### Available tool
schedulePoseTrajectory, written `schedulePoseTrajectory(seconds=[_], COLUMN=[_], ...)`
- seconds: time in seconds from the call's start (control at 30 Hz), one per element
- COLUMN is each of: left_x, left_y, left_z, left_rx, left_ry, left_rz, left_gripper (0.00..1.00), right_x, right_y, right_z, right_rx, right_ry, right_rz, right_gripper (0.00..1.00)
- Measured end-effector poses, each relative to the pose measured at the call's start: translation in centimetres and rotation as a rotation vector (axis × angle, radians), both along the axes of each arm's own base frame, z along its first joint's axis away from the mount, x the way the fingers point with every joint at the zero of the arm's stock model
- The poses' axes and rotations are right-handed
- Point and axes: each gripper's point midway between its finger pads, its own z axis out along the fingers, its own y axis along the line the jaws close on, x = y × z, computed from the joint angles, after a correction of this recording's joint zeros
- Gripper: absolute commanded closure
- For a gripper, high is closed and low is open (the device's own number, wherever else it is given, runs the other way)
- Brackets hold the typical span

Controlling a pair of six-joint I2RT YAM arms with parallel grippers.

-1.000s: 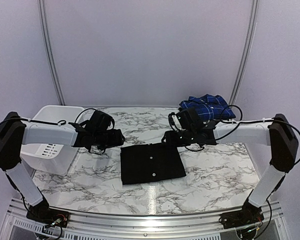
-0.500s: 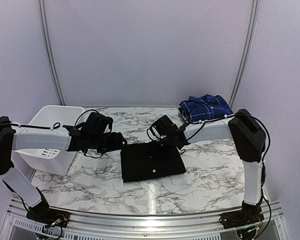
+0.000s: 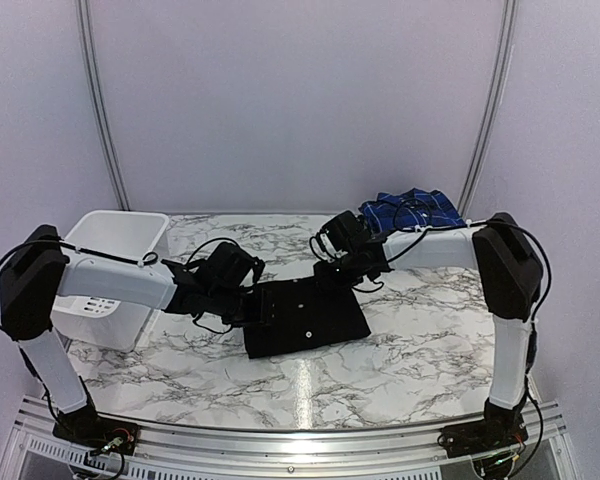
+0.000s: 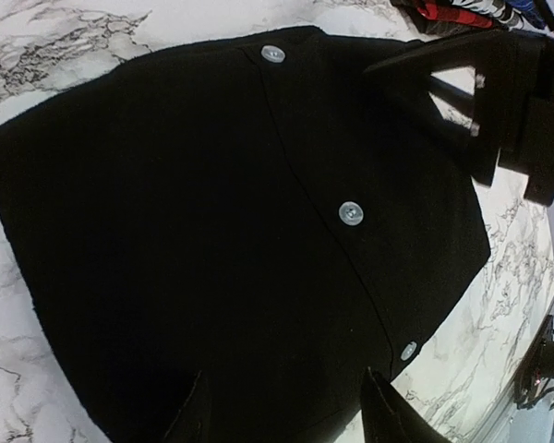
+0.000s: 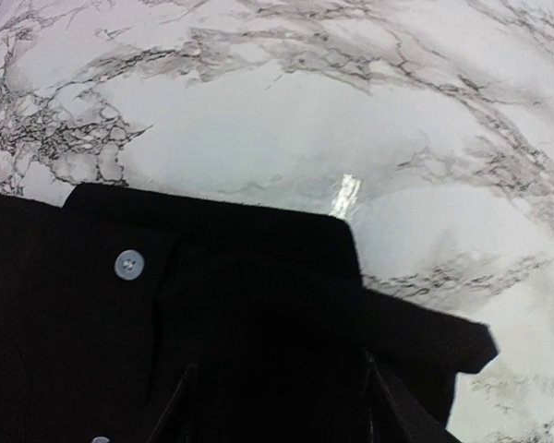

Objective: Fold and stack the long sleeve shirts
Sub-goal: Adjust the square-folded shirt at the center of the board.

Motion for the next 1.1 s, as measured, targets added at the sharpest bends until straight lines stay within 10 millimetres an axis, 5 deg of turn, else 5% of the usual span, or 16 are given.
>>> schedulePoseTrajectory(seconds=[0.23,0.4,0.7,0.9,1.1], left_x=[0.1,0.0,-0.3,0.2,0.4], left_y=[-1.4,-1.3,-0.8,0.3,2.6], left_z=[-2.1,-2.4,-3.1,-2.4,-1.0], left_rx=[0.025,0.030,0.047,0.065,0.045], left_ry=[0.032,0.038,0.048,0.033,0.041], left_rz=[-0.020,-0.018,-0.012,0.052,0.150], left_gripper=[0.50,0.50,0.50,0.50,0.47], right_x=[2.7,3.8,5.4,3.4,-2.0], right_y=[-2.0,-1.9,-0.8,-1.3,0.8], right_z=[-1.1,-3.4,-2.0,-0.2,3.9], right_rx=[0.007,-0.004,0.013,-0.014,-0.014], right_ry=[0.012,0.036,-0.001,-0.003,-0.063], right_rz=[-0.042,-0.036,-0.011,-0.003,0.069], right_gripper=[0.63,0.46,0.37,0.32,0.29])
